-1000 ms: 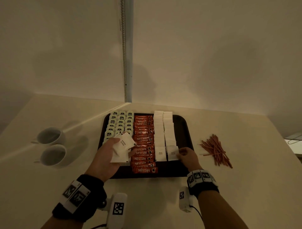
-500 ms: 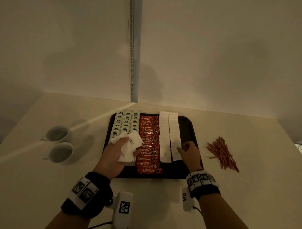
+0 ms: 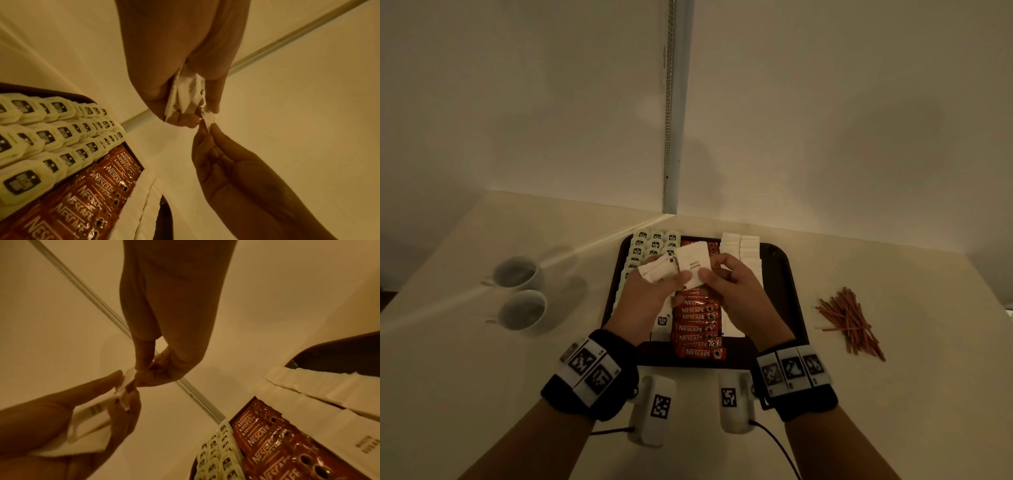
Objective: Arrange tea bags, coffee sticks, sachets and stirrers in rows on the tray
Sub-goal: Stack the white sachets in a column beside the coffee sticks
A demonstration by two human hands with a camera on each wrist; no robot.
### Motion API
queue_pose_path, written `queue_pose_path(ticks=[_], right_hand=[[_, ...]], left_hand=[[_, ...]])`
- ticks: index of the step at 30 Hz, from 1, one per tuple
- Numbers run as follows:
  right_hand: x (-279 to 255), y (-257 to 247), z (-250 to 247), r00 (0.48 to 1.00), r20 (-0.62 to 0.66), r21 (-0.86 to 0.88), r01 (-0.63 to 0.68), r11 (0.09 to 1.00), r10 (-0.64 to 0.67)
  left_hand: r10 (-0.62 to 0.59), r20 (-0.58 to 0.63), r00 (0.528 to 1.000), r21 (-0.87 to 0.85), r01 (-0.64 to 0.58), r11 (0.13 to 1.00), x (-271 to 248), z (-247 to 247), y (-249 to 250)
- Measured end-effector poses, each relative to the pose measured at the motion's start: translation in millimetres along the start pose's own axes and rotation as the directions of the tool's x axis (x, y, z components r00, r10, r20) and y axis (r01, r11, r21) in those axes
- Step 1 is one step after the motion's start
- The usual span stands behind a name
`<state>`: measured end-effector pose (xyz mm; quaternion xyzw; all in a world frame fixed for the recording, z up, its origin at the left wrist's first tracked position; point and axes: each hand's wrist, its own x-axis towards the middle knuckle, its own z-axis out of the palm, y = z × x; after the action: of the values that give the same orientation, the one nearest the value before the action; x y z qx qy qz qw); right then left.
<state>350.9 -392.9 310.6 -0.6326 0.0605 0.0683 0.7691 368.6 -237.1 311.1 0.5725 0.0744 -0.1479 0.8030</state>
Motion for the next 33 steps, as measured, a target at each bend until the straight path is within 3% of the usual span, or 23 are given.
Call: queue_pose_path(ticks=[6,11,13,16,19,24,28,33], right_hand=[[-10,12,5,0.997,-0.075,0.062,0.007,0.998,-0.002],[-14,10,3,0.994,-0.077,-0.058,0.067,0.996,-0.071],[-17,5,-1,0.994,-0.072,-0.093,0.079,0.993,-0.086],[-20,5,-25,0.978,-0.171,-0.218,0.080,0.973,-0.118],[-21,24,-65,0.938,-0.333,-0.463,-0.070,0.883,-0.100],[-24,74,-100,0.895,-0.444,-0.653,-0.361,0.666,0.050],[-19,95,-100,0.864,-0.479,-0.619,-0.459,0.637,0.156],[-8,109,-96,0.840,-0.527,-0.621,-0.485,0.616,0.130]], left_hand=[[0.117,-0.046,0.992,0.182,-0.107,0.977,-4,1,5],[0.126,-0.043,0.991,0.222,-0.113,0.968,-8,0,7],[0.079,-0.026,0.997,0.184,-0.073,0.980,-11,1,8],[-0.097,0.016,0.995,-0.122,0.098,0.988,-15,-3,12],[-0.187,0.049,0.981,-0.349,0.192,0.917,-19,-14,11],[-0.206,0.034,0.978,-0.355,0.204,0.912,-22,-21,6],[-0.201,0.026,0.979,-0.336,0.198,0.921,-20,-23,4],[-0.209,0.021,0.978,-0.332,0.204,0.921,-19,-25,3]])
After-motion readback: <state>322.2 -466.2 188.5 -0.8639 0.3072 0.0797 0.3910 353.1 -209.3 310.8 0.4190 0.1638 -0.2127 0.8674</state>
